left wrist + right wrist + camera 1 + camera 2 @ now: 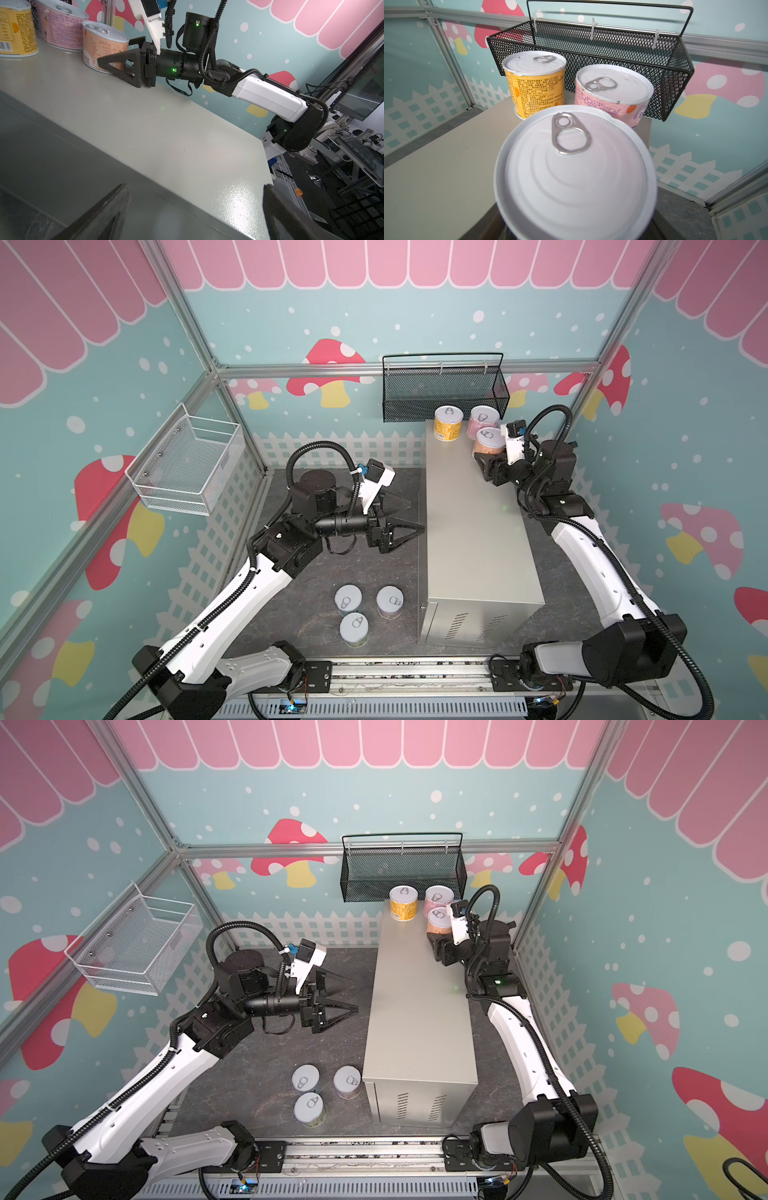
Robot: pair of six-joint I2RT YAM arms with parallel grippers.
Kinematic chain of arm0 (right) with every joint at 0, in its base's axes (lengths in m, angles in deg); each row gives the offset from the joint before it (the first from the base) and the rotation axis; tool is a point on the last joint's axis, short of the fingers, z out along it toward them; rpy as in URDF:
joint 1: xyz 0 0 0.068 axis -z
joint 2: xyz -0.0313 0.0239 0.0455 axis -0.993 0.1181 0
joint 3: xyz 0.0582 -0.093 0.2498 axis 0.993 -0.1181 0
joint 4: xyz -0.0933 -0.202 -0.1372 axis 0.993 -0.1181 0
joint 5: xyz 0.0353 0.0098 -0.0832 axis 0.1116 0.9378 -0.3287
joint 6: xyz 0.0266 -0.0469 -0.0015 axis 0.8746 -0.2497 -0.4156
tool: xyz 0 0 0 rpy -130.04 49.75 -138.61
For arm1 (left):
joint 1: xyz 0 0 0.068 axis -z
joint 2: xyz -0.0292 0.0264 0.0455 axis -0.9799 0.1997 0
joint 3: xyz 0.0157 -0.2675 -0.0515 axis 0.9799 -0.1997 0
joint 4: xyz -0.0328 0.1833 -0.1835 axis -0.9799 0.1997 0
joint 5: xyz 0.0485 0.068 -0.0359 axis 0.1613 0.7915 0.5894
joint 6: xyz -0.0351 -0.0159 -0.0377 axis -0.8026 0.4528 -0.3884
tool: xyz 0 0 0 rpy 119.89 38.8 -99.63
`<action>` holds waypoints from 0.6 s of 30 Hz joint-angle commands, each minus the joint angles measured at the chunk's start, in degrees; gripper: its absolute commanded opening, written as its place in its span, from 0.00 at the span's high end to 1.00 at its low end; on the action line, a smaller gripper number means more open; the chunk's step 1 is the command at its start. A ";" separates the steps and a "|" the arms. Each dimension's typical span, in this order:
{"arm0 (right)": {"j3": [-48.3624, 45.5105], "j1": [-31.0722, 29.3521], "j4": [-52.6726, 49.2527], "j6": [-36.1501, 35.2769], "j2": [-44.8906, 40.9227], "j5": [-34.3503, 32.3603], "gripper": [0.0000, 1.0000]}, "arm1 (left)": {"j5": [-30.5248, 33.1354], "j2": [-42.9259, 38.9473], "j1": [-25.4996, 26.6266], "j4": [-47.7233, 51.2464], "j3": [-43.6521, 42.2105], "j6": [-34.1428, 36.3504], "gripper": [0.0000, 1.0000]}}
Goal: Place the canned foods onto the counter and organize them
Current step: 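Lower the orange can in front of the pink can with the right gripper, then open the right gripper and draw back from the orange can while the left gripper lifts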
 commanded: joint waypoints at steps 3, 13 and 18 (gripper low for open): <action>-0.14 0.29 -2.92 -2.35 2.32 1.00 0.35 | -0.82 0.37 0.23 -0.83 -0.19 -0.50 0.01; -0.59 0.33 -2.92 -2.55 1.90 0.61 0.32 | -1.00 0.54 0.21 -0.83 -0.16 -0.58 0.01; -0.57 0.27 -2.98 -2.50 1.39 1.11 0.21 | -1.00 0.63 0.35 -0.83 -0.17 -0.61 0.01</action>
